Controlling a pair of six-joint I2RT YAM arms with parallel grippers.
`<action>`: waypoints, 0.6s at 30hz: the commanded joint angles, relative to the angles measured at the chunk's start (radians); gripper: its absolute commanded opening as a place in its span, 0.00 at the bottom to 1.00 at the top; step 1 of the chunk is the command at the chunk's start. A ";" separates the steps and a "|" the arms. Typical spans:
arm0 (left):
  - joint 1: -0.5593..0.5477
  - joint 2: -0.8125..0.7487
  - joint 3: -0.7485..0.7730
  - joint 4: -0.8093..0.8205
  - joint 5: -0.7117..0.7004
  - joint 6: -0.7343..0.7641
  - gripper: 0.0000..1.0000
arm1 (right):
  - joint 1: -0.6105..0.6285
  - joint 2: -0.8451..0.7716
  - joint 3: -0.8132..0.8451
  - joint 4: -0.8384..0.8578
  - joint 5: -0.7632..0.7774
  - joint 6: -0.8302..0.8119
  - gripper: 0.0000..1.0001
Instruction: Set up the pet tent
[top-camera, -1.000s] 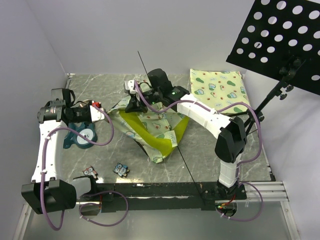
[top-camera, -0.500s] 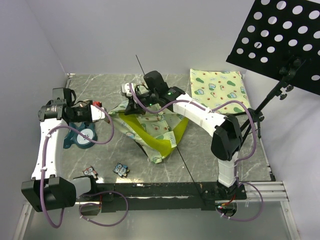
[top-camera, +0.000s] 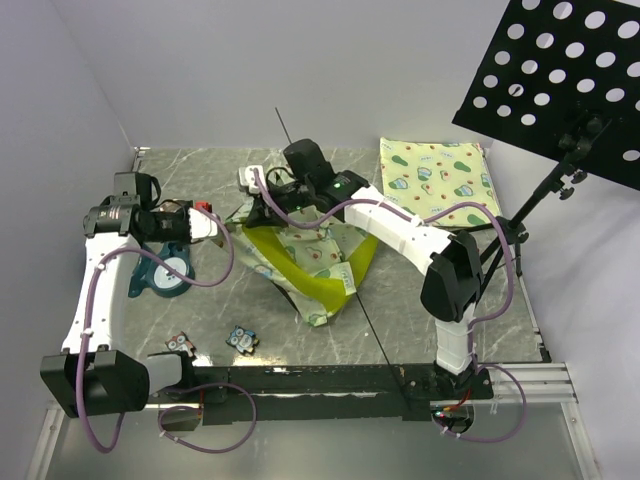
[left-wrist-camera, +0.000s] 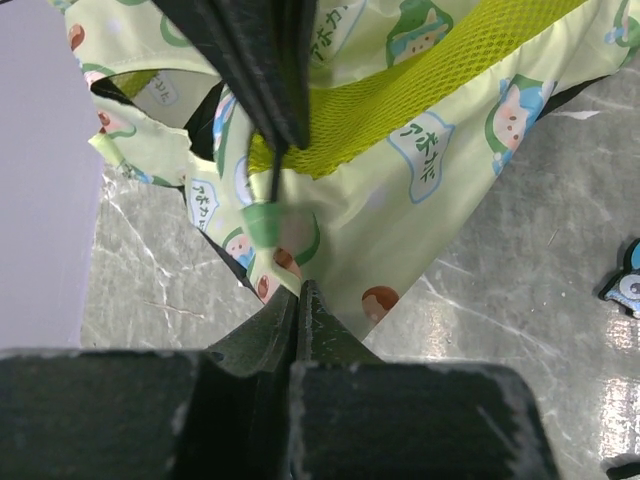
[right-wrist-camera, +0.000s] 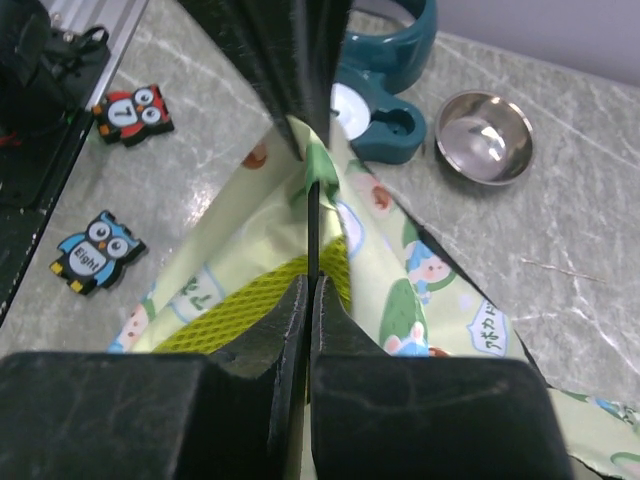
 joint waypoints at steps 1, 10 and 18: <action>-0.009 0.003 0.044 0.046 -0.018 -0.028 0.05 | 0.021 0.009 0.058 -0.052 0.013 -0.077 0.00; -0.041 0.021 0.073 0.062 -0.028 -0.076 0.09 | 0.022 0.027 0.093 -0.073 0.023 -0.080 0.00; -0.087 0.015 0.064 0.098 -0.065 -0.116 0.15 | 0.024 0.027 0.106 -0.066 0.026 -0.066 0.00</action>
